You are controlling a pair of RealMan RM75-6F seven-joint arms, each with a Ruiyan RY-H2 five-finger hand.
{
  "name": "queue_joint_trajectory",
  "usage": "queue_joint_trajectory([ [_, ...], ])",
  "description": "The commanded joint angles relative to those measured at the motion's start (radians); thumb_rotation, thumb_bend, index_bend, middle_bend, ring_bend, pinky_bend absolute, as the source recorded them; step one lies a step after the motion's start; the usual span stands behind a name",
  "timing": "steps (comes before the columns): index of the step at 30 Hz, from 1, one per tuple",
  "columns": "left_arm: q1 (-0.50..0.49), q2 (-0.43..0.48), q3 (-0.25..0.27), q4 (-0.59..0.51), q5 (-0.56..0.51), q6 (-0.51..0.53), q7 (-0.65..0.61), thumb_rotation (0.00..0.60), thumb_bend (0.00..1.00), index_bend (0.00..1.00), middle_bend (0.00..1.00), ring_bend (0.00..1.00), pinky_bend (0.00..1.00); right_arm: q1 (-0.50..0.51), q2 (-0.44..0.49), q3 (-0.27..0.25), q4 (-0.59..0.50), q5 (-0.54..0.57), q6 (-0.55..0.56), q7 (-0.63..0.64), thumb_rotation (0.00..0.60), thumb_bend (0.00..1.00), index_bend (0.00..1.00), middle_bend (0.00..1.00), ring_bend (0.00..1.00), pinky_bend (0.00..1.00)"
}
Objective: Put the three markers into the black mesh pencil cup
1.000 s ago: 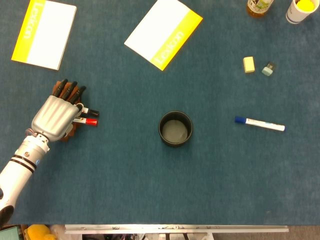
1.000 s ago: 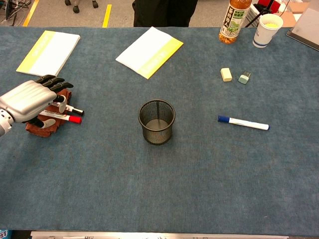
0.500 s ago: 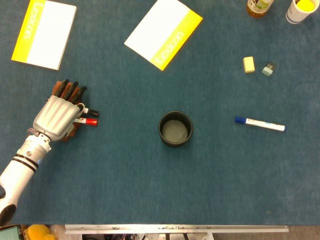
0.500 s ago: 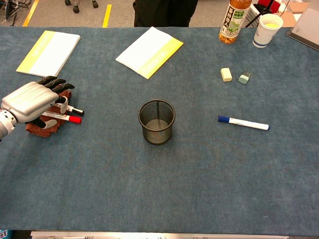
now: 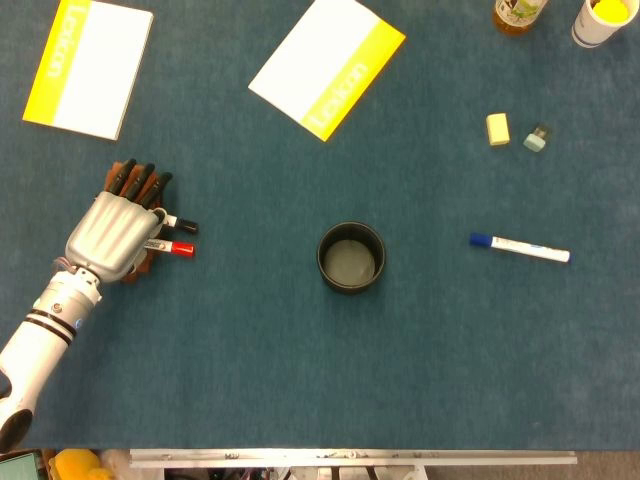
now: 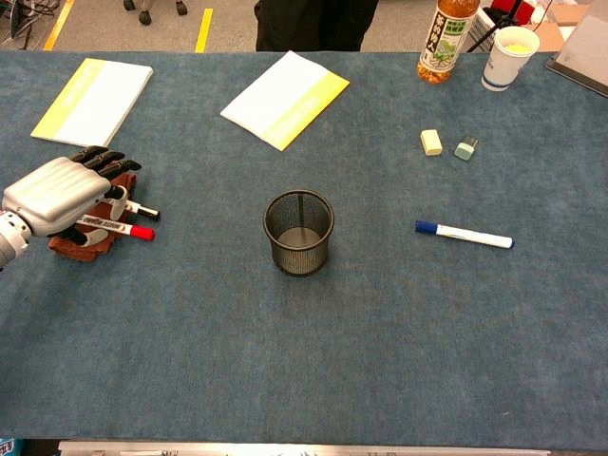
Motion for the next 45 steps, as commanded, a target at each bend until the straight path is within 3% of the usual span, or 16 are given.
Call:
queue_joint_trajectory([
  [1,-0.001,-0.001,0.001,0.002,0.000,-0.001,0.000,0.600,0.25,0.53,0.09,0.00,0.00,-0.001,0.001,0.000,-0.001,0.000,0.001,0.000,0.600,0.34,0.07,0.02,0.00,0.05],
  [22,0.002,0.028,0.002,-0.043,0.005,0.019,-0.042,0.600,0.25,0.61,0.11,0.00,0.00,-0.007,0.005,0.007,-0.005,-0.015,0.025,0.012,0.600,0.34,0.08,0.03,0.00,0.05],
  [31,-0.014,0.114,-0.019,-0.158,0.015,0.030,-0.124,0.600,0.25,0.61,0.13,0.00,0.00,0.000,0.002,0.011,-0.005,-0.023,0.024,0.013,0.600,0.34,0.08,0.03,0.00,0.05],
  [45,-0.069,0.252,-0.060,-0.387,0.020,-0.021,-0.368,0.600,0.25,0.62,0.14,0.00,0.00,0.003,-0.006,0.006,0.007,-0.031,0.017,0.023,0.600,0.34,0.08,0.03,0.00,0.05],
])
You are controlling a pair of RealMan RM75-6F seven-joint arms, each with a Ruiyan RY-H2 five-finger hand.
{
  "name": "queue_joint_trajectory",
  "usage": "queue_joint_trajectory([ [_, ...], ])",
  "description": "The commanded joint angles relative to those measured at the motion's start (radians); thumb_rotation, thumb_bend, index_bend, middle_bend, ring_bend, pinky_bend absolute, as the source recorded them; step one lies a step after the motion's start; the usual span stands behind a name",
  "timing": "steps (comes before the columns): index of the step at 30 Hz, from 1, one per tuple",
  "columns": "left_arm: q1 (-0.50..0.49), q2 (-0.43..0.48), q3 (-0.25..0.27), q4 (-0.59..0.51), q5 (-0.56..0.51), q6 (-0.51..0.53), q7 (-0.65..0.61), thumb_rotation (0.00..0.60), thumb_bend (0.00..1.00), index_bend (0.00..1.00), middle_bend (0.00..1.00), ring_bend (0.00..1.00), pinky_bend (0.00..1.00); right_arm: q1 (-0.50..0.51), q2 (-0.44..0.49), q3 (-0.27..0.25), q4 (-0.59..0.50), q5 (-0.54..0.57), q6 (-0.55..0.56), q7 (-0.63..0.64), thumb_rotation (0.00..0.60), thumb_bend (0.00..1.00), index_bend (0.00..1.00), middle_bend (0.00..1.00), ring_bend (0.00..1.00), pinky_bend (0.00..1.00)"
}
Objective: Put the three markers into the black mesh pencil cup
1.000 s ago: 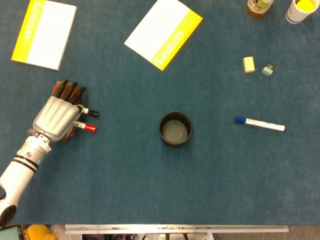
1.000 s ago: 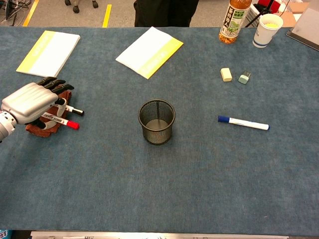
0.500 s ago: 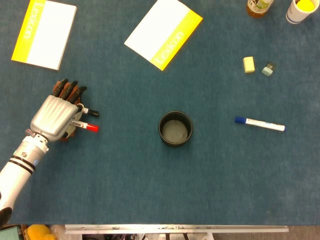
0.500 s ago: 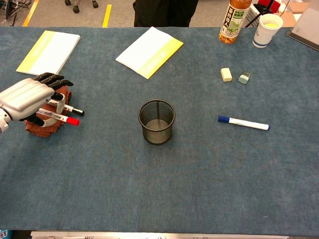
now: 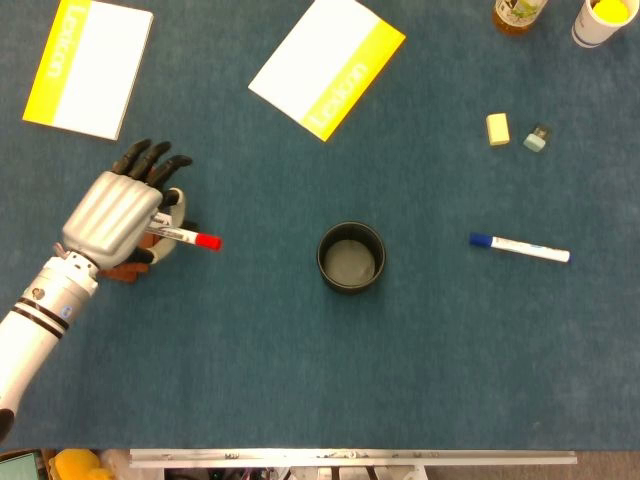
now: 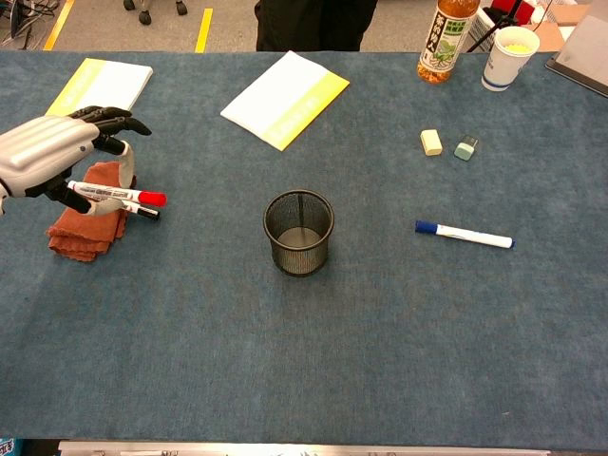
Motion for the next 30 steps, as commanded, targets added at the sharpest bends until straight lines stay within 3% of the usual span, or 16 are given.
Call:
queue_joint_trajectory([
  [1,-0.025,0.043,-0.008,-0.076,0.009,-0.032,-0.077,0.600,0.25,0.62,0.15,0.00,0.00,0.001,-0.001,-0.001,0.001,-0.001,-0.001,0.000,0.600,0.34,0.08,0.03,0.00,0.05],
  [14,-0.148,0.142,-0.040,-0.278,0.039,-0.194,-0.466,0.600,0.25,0.62,0.15,0.00,0.00,-0.008,0.000,-0.008,0.000,-0.003,0.006,-0.004,0.600,0.34,0.08,0.03,0.00,0.05],
  [21,-0.207,0.140,-0.058,-0.299,0.045,-0.255,-0.667,0.600,0.25,0.62,0.15,0.00,0.00,-0.013,0.004,-0.009,0.001,-0.002,0.012,-0.003,0.600,0.34,0.08,0.03,0.00,0.05],
  [30,-0.274,0.107,-0.096,-0.306,-0.002,-0.319,-0.811,0.600,0.25,0.61,0.15,0.00,0.00,-0.015,0.002,-0.008,0.010,0.008,0.008,0.004,0.600,0.34,0.08,0.03,0.00,0.05],
])
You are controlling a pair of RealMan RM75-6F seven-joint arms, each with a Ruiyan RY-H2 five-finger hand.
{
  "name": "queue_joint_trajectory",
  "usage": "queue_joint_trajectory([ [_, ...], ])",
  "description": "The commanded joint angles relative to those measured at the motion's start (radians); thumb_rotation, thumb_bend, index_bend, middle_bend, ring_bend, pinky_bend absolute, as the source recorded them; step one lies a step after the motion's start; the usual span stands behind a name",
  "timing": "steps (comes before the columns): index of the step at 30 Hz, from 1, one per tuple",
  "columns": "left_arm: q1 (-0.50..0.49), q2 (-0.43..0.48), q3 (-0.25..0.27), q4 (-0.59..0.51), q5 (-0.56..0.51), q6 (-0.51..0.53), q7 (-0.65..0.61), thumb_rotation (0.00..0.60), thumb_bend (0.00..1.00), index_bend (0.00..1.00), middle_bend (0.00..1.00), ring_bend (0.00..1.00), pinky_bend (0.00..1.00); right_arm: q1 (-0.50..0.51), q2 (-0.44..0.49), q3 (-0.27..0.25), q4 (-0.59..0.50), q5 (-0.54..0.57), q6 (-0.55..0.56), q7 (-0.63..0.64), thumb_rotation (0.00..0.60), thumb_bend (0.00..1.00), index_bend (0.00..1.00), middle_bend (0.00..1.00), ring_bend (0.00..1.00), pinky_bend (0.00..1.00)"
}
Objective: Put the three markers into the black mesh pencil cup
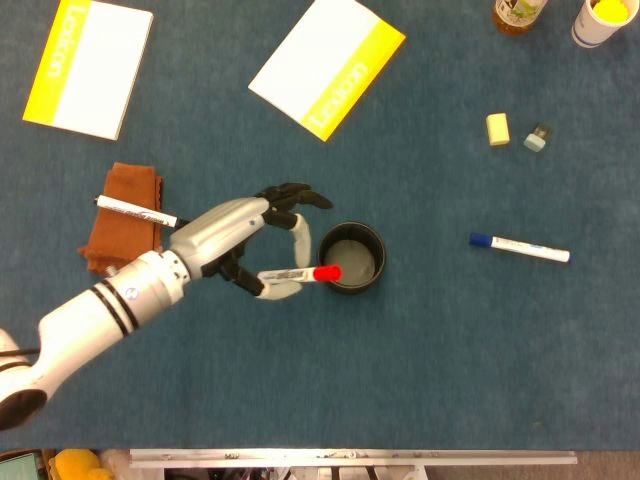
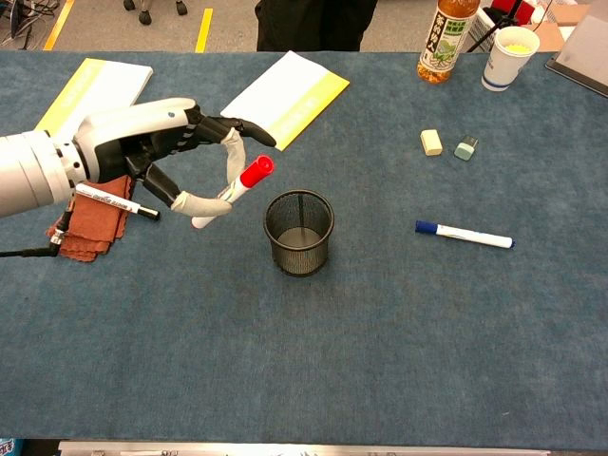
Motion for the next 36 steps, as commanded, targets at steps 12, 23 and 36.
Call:
queue_joint_trajectory([
  [12,-0.095,-0.134,-0.069,0.024,-0.148,-0.065,0.029,0.600,0.25,0.61,0.14,0.00,0.00,0.003,0.003,0.005,0.012,0.013,-0.010,0.007,0.600,0.34,0.08,0.03,0.00,0.05],
  [23,-0.129,-0.282,-0.109,0.090,-0.328,-0.043,0.164,0.600,0.25,0.61,0.14,0.00,0.00,0.001,0.009,0.009,0.020,0.026,-0.013,0.018,0.600,0.34,0.08,0.03,0.00,0.05],
  [36,-0.133,-0.375,-0.122,0.163,-0.456,-0.038,0.252,0.600,0.25,0.61,0.14,0.00,0.00,0.000,0.011,0.012,0.027,0.031,-0.013,0.027,0.600,0.34,0.08,0.03,0.00,0.05],
])
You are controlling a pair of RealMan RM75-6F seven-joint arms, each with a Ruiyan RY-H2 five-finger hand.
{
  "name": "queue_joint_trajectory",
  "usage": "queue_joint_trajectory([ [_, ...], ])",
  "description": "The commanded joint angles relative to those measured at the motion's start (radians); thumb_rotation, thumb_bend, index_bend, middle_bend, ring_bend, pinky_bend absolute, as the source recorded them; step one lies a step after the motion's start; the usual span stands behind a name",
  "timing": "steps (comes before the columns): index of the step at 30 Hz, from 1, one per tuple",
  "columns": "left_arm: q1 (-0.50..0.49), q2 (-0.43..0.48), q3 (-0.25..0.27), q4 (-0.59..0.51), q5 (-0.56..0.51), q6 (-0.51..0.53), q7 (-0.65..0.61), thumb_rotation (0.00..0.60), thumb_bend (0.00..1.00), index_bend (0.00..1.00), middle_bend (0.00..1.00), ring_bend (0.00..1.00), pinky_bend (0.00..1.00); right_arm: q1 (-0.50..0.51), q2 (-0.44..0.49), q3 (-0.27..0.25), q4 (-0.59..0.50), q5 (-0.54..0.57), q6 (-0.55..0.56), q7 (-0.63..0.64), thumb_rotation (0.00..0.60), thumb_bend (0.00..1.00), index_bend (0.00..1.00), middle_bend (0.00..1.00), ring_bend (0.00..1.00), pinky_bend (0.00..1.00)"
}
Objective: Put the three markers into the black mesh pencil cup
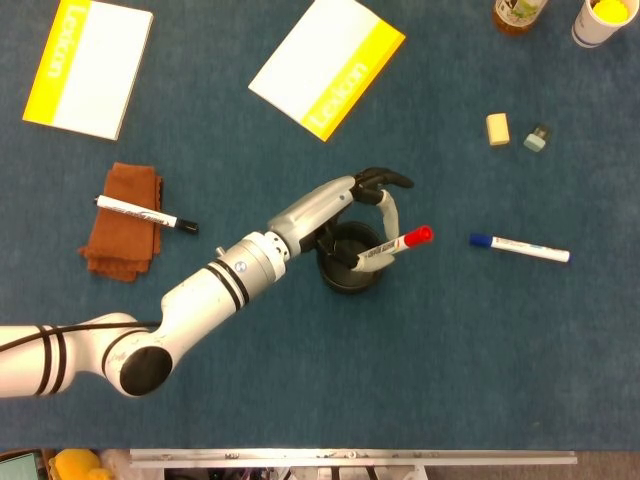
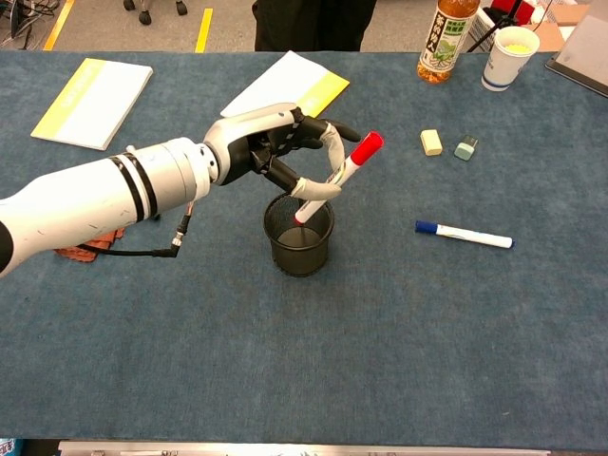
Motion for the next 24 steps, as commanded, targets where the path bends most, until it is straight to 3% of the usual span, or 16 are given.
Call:
queue_joint_trajectory([
  [1,0.008,-0.010,0.006,0.012,-0.006,-0.002,0.003,0.600,0.25,0.61,0.14,0.00,0.00,-0.001,0.000,0.001,0.000,0.000,0.002,0.001,0.600,0.34,0.08,0.03,0.00,0.05],
  [13,0.064,-0.057,0.021,0.060,0.043,-0.013,-0.047,0.600,0.25,0.60,0.14,0.00,0.00,-0.001,-0.001,0.004,-0.012,-0.005,0.010,-0.011,0.600,0.34,0.08,0.03,0.00,0.05],
  [15,0.069,-0.061,0.024,0.067,0.062,-0.018,-0.052,0.600,0.25,0.52,0.12,0.00,0.00,-0.002,-0.001,0.003,-0.014,-0.007,0.011,-0.012,0.600,0.34,0.08,0.03,0.00,0.05],
  [19,0.073,-0.049,0.017,0.071,0.098,-0.034,-0.073,0.600,0.25,0.22,0.04,0.00,0.00,-0.002,0.001,0.004,-0.017,-0.007,0.013,-0.014,0.600,0.34,0.08,0.03,0.00,0.05],
  [24,0.081,-0.018,0.014,0.082,0.148,-0.034,-0.076,0.600,0.25,0.16,0.04,0.00,0.00,-0.001,-0.002,0.005,-0.017,-0.008,0.013,-0.015,0.600,0.34,0.08,0.03,0.00,0.05],
])
